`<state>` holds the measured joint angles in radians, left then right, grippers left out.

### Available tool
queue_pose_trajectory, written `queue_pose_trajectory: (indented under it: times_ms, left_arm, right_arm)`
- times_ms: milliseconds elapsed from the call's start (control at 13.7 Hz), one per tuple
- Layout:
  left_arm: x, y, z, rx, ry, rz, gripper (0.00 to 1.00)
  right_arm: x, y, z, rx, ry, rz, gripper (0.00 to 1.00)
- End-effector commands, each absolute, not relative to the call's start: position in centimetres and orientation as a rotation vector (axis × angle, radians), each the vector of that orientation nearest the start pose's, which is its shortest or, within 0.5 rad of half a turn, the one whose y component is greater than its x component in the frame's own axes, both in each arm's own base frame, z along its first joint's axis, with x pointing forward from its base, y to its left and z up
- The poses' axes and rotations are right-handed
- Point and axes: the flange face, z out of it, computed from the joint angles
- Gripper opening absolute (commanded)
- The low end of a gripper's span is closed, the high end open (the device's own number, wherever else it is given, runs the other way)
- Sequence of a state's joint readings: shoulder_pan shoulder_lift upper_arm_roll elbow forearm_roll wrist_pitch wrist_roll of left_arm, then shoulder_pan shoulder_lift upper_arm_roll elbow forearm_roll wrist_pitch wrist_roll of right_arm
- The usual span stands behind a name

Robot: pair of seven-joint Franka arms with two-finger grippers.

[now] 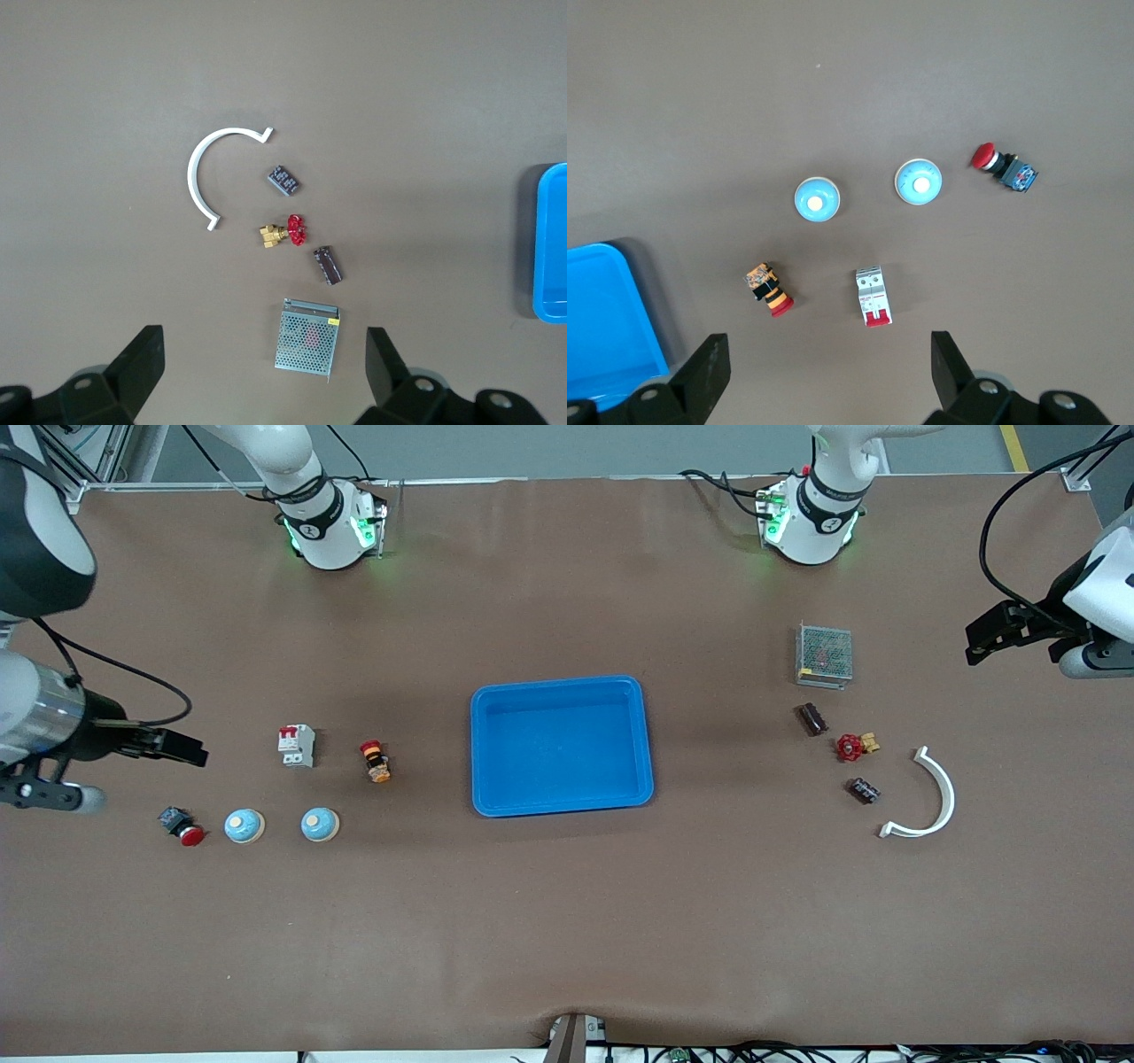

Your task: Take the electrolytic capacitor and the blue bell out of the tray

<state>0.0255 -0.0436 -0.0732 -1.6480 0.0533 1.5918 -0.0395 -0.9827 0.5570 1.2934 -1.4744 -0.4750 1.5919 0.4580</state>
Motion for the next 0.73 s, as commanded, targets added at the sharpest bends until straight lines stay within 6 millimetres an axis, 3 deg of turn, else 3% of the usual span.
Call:
queue_pose_trajectory:
  times_ms: [0,219,656]
  left_arm:
    - [54.4,-2.3,61.4,-3.103,0.044,0.036,1.0]
    - [54.6,-2.4,61.0,-3.101,0.049,0.05,1.0]
    - [54.5,-2.5,60.5,-3.1,0.046,0.069,1.0]
  right_arm:
    - [61.4,-1.4,53.4,-3.1,0.248,0.038,1.0]
    - [61.3,-1.3,53.4,-3.099,0.242,0.038,1.0]
    - [61.5,1.0,54.1,-3.139,0.177,0.041,1.0]
